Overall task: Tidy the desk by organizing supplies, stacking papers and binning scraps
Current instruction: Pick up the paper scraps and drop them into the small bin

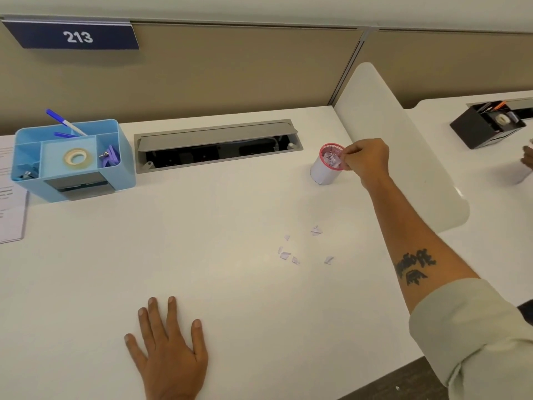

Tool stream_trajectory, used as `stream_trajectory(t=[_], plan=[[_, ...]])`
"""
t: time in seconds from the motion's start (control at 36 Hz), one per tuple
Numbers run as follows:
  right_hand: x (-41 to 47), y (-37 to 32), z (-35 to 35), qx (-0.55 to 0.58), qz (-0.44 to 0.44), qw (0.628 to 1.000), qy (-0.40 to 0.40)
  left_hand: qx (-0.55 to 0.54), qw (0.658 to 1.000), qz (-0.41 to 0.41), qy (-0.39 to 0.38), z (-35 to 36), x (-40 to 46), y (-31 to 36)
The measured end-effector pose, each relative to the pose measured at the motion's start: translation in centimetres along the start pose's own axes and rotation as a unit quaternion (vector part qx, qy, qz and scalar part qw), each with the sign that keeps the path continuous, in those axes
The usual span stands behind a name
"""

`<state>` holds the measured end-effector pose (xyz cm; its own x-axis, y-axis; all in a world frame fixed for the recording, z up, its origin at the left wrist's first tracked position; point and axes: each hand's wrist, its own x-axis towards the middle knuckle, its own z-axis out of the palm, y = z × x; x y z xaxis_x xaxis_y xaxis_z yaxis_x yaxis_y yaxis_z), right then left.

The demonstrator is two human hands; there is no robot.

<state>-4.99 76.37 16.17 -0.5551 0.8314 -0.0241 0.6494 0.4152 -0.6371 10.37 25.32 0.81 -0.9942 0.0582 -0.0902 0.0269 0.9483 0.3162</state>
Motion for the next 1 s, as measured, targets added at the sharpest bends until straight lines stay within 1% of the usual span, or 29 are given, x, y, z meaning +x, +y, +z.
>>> stream_trajectory(t=[0.11, 0.22, 0.28, 0.36, 0.44, 0.5, 0.64, 0.78, 0.89, 1.0], plan=[[-4.5, 1.6, -1.1, 0.078, 0.007, 0.997, -0.021, -0.003, 1.000, 0.004, 0.001, -0.2, -0.1, 0.0], [-9.2, 5.5, -0.8, 0.087, 0.038, 0.993, -0.068, -0.002, 1.000, 0.005, -0.002, -0.3, -0.2, 0.0], [-11.6, 7.5, -0.5, 0.058, 0.059, 0.992, -0.095, -0.002, 1.000, 0.007, -0.004, -0.4, -0.2, 0.0], [-15.1, 10.6, 0.0, -0.004, 0.063, 0.990, -0.129, 0.001, 1.000, 0.007, -0.012, -0.4, -0.2, -0.1], [-17.7, 12.9, 1.0, -0.078, 0.060, 0.985, -0.141, 0.006, 1.000, 0.007, -0.014, -0.5, -0.2, -0.1], [-19.5, 13.6, 1.8, -0.093, 0.062, 0.983, -0.144, 0.008, 1.000, 0.007, -0.014, -0.6, -0.2, -0.1], [-22.4, 12.4, 4.4, -0.063, 0.032, 0.989, -0.133, 0.013, 1.000, 0.008, -0.011, -0.5, -0.3, -0.1], [-23.8, 9.9, 6.4, 0.006, -0.003, 0.991, -0.133, 0.009, 1.000, 0.005, -0.008, -0.7, -0.4, -0.1], [-24.9, 8.6, 7.5, 0.054, 0.015, 0.992, -0.112, 0.009, 1.000, 0.005, -0.009, -0.7, -0.3, 0.0], [-26.2, 7.3, 9.2, 0.036, 0.021, 0.993, -0.109, 0.010, 1.000, 0.004, -0.008, -0.8, -0.4, 0.0]])
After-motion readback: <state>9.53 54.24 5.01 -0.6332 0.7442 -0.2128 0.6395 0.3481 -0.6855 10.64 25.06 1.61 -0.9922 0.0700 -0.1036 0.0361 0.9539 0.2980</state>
